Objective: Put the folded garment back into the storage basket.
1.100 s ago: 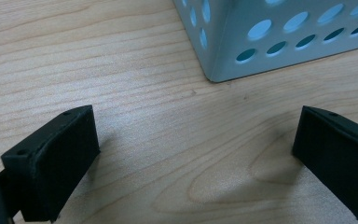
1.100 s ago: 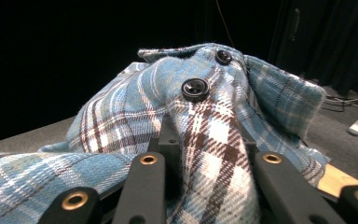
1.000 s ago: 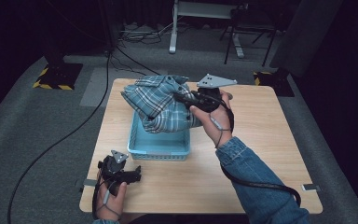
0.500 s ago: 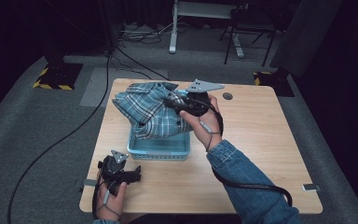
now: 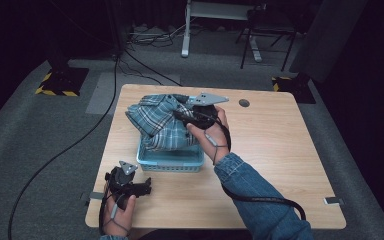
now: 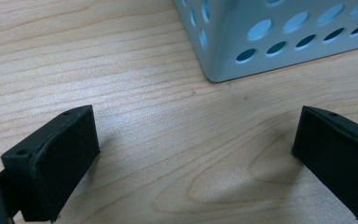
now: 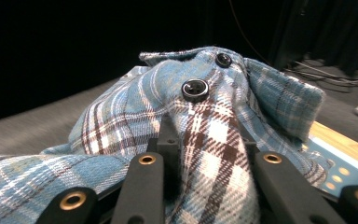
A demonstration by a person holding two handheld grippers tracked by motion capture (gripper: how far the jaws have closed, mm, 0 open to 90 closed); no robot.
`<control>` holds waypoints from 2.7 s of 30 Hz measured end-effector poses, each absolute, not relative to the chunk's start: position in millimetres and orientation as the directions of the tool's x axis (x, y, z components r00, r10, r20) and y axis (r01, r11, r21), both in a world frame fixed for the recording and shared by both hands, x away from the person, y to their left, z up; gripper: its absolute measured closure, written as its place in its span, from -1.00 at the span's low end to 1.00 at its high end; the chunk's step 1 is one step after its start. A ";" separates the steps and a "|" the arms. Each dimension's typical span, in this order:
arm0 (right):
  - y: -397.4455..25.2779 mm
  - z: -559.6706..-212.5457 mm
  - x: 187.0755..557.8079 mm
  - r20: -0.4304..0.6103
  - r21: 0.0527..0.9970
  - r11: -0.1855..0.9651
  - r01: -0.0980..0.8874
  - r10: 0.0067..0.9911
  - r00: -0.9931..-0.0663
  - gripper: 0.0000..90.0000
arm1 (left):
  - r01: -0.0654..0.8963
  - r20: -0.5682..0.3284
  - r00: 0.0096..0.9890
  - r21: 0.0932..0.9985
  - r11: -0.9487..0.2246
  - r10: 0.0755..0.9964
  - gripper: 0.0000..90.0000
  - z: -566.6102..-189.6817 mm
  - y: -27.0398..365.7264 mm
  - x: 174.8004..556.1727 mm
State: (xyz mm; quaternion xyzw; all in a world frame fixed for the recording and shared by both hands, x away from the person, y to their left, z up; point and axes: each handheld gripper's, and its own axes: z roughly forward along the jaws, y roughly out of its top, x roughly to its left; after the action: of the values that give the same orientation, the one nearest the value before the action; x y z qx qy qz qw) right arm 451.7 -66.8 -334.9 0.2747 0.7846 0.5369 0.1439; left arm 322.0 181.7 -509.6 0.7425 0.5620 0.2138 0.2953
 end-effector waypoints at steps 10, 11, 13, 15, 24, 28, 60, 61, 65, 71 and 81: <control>-53.5 -376.3 461.3 -0.015 0.869 0.386 0.310 0.646 -0.764 0.60 | 0.708 -0.015 0.276 0.679 -0.192 0.961 -1.00 -509.7 181.6 321.9; -52.1 -377.9 461.7 -0.018 0.865 0.394 0.312 0.645 -0.764 0.59 | 0.708 -0.015 0.277 0.679 -0.193 0.961 -1.00 -509.7 181.7 322.0; -49.6 -380.9 462.2 -0.028 0.856 0.410 0.316 0.646 -0.763 0.59 | 0.708 -0.014 0.277 0.679 -0.194 0.961 -1.00 -509.6 181.7 322.0; -47.8 -383.8 462.8 -0.038 0.848 0.424 0.317 0.647 -0.762 0.59 | 0.708 -0.015 0.276 0.679 -0.192 0.961 -1.00 -509.7 181.6 321.9; -40.1 -396.6 465.7 -0.072 0.805 0.490 0.336 0.642 -0.763 0.56 | 0.709 -0.016 0.276 0.679 -0.192 0.961 -1.00 -509.6 181.6 321.9; -34.1 -400.6 465.8 -0.096 0.772 0.534 0.344 0.634 -0.768 0.56 | 0.708 -0.018 0.274 0.680 -0.189 0.961 -1.00 -509.8 181.4 321.9; -39.4 -384.8 461.1 -0.049 0.804 0.483 0.347 0.635 -0.771 -0.37 | 0.708 -0.017 0.274 0.680 -0.190 0.962 -1.00 -509.8 181.4 322.0; -41.0 -382.3 460.1 -0.050 0.807 0.480 0.343 0.634 -0.771 -0.37 | 0.708 -0.018 0.274 0.680 -0.189 0.962 -1.00 -509.8 181.4 322.0; -47.2 -371.5 456.3 -0.050 0.817 0.474 0.329 0.625 -0.779 -0.37 | 0.709 -0.016 0.275 0.679 -0.192 0.961 -1.00 -509.7 181.6 322.0; -57.0 -357.2 451.6 -0.056 0.821 0.476 0.314 0.615 -0.787 -0.38 | 0.708 -0.017 0.274 0.680 -0.190 0.962 -1.00 -509.7 181.4 322.0; -81.5 -339.6 446.1 -0.067 0.826 0.476 0.302 0.615 -0.785 -0.38 | 0.710 -0.020 0.272 0.679 -0.187 0.962 -1.00 -509.8 181.3 322.4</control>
State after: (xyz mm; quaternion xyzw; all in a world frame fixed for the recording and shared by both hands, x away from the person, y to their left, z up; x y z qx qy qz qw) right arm 446.1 -81.5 -339.6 0.2732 0.8398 0.4330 0.1809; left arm 322.4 181.3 -509.8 0.7405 0.5644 0.2127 0.2965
